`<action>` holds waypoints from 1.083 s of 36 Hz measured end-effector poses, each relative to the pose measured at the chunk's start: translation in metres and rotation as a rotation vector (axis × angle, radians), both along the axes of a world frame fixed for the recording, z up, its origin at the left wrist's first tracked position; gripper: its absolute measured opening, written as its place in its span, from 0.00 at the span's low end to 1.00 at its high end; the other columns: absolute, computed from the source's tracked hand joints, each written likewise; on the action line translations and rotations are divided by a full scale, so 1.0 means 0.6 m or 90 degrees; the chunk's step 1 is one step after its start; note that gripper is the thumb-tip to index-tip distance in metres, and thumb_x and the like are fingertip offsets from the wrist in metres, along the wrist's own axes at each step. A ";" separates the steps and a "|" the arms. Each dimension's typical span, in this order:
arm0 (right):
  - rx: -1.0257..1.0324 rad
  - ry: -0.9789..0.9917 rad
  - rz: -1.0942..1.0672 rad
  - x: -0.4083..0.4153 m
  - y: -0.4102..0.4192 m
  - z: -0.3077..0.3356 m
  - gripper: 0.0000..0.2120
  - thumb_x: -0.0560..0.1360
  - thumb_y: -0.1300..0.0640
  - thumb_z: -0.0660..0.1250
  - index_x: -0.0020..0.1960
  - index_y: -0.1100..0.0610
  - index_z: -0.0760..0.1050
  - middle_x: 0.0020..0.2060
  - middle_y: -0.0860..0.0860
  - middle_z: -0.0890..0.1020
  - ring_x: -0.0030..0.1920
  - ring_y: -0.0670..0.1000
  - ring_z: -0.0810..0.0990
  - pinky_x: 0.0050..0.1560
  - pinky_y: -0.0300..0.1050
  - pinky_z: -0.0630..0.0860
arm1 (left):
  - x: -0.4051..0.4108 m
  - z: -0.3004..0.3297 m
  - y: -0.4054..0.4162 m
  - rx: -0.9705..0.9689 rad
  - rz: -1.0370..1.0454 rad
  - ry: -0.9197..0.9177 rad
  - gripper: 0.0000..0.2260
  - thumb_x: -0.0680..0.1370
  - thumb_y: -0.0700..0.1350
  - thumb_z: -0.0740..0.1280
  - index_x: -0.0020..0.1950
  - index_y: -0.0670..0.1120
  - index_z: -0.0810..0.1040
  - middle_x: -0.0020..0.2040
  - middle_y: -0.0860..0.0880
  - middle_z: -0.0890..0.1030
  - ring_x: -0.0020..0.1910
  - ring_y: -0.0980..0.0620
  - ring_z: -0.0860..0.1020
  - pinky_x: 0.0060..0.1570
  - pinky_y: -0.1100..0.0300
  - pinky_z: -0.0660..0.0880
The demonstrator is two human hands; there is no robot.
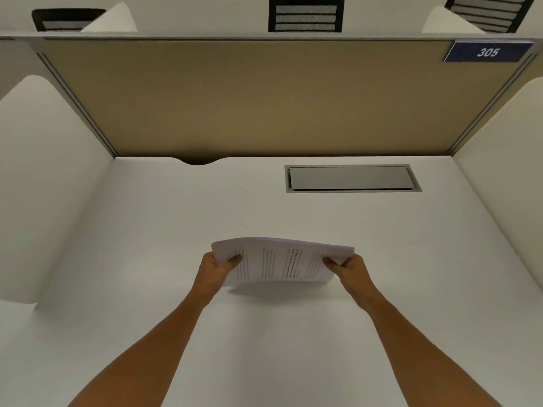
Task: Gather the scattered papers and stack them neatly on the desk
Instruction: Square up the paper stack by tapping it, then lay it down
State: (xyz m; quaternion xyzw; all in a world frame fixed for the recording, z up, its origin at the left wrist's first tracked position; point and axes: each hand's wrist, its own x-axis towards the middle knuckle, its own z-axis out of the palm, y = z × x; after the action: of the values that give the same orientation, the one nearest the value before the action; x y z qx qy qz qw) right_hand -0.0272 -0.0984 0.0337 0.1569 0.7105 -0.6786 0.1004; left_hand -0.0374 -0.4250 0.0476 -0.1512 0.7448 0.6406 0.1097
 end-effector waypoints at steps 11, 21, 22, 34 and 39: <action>0.018 0.003 0.024 -0.003 -0.008 -0.002 0.11 0.78 0.62 0.70 0.59 0.52 0.81 0.49 0.47 0.87 0.52 0.44 0.85 0.46 0.36 0.81 | 0.006 -0.026 -0.018 0.004 0.002 0.002 0.09 0.75 0.41 0.73 0.50 0.56 0.83 0.46 0.52 0.86 0.48 0.54 0.83 0.46 0.61 0.78; 0.041 -0.011 0.014 0.002 -0.009 -0.011 0.14 0.77 0.60 0.71 0.62 0.52 0.76 0.53 0.46 0.85 0.54 0.43 0.84 0.46 0.34 0.80 | 0.009 -0.039 -0.018 -0.004 -0.001 0.000 0.11 0.75 0.41 0.73 0.55 0.51 0.80 0.49 0.53 0.84 0.50 0.56 0.81 0.45 0.66 0.76; 0.048 -0.014 0.013 0.003 -0.011 -0.013 0.13 0.78 0.60 0.70 0.61 0.51 0.76 0.53 0.46 0.85 0.53 0.43 0.84 0.46 0.34 0.80 | 0.009 -0.041 -0.018 -0.005 0.002 -0.001 0.11 0.75 0.41 0.73 0.56 0.50 0.80 0.49 0.53 0.84 0.50 0.55 0.81 0.45 0.65 0.76; 0.099 0.045 -0.034 -0.007 -0.023 0.005 0.11 0.79 0.63 0.68 0.57 0.51 0.77 0.48 0.45 0.85 0.50 0.43 0.84 0.43 0.31 0.80 | 0.007 -0.039 -0.022 0.006 0.037 0.024 0.10 0.75 0.40 0.72 0.54 0.53 0.82 0.47 0.54 0.85 0.47 0.56 0.83 0.40 0.68 0.78; 0.115 0.020 -0.011 -0.015 -0.033 -0.006 0.14 0.77 0.66 0.69 0.60 0.55 0.76 0.52 0.50 0.83 0.55 0.52 0.81 0.56 0.43 0.78 | 0.011 -0.054 -0.020 -0.003 0.036 0.010 0.11 0.76 0.40 0.72 0.57 0.51 0.80 0.49 0.55 0.83 0.50 0.57 0.80 0.45 0.66 0.75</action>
State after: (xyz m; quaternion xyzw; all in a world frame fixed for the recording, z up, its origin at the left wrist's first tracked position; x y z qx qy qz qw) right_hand -0.0361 -0.1181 0.0304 0.1609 0.7690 -0.6149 0.0686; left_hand -0.0310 -0.4369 0.0153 -0.1672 0.7427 0.6428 0.0854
